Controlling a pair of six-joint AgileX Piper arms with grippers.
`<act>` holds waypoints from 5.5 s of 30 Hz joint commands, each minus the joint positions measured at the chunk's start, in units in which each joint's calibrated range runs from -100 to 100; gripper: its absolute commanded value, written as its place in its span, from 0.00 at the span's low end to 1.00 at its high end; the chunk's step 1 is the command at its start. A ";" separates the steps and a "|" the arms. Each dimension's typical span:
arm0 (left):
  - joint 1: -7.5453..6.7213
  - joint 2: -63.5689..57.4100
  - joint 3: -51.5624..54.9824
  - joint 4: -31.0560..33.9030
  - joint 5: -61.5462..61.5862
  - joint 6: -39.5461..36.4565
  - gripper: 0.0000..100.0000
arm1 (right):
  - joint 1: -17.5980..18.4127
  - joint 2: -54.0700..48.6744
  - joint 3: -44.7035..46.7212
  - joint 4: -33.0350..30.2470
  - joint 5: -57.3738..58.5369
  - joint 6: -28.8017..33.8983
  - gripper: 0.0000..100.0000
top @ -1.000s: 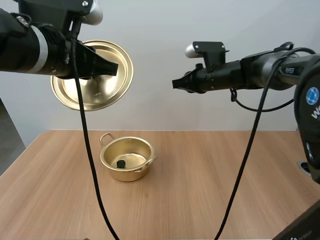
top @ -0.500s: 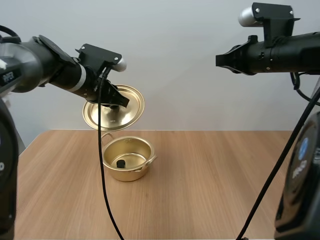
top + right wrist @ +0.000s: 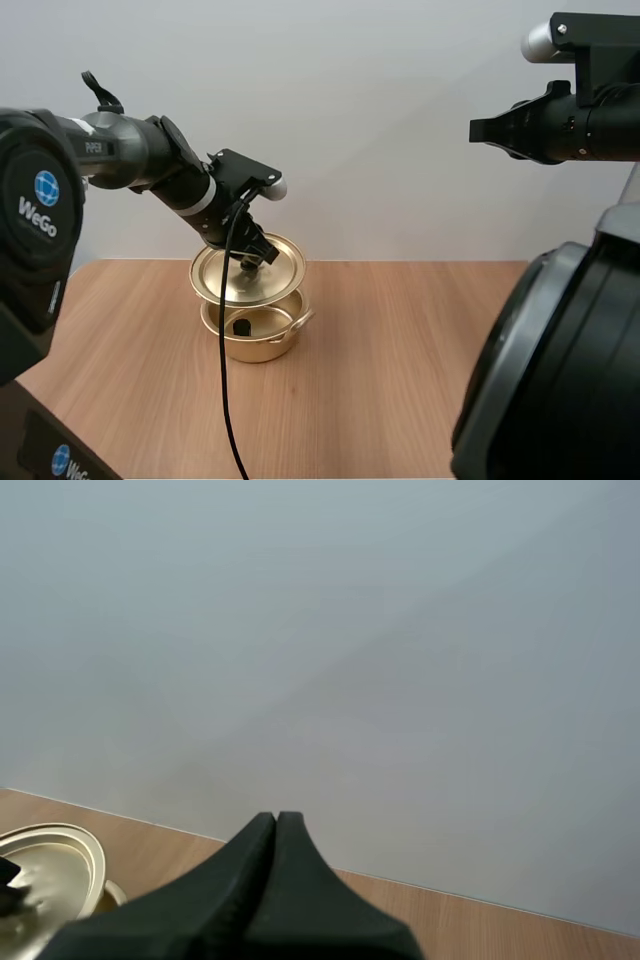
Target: Open the pot, put the car inside, and close it
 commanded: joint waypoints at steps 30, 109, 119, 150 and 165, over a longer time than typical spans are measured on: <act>0.01 5.38 8.59 -6.14 -14.85 3.62 0.00 | -0.03 -0.01 1.18 0.29 0.00 -0.95 0.00; -1.63 -91.36 47.60 27.03 -42.82 -42.24 0.68 | -0.03 -0.39 17.22 14.62 0.00 -16.46 0.00; -1.63 -91.36 53.95 31.85 -44.82 -43.68 0.00 | -0.03 -0.39 20.93 15.68 0.00 -21.08 0.00; -2.56 -91.36 67.43 28.78 -41.95 -55.55 0.00 | -0.03 -1.09 20.93 14.72 0.00 -20.81 0.00; -2.83 -91.36 67.43 28.90 -40.06 -55.55 0.00 | -0.03 -1.09 20.93 13.48 0.00 -20.53 0.00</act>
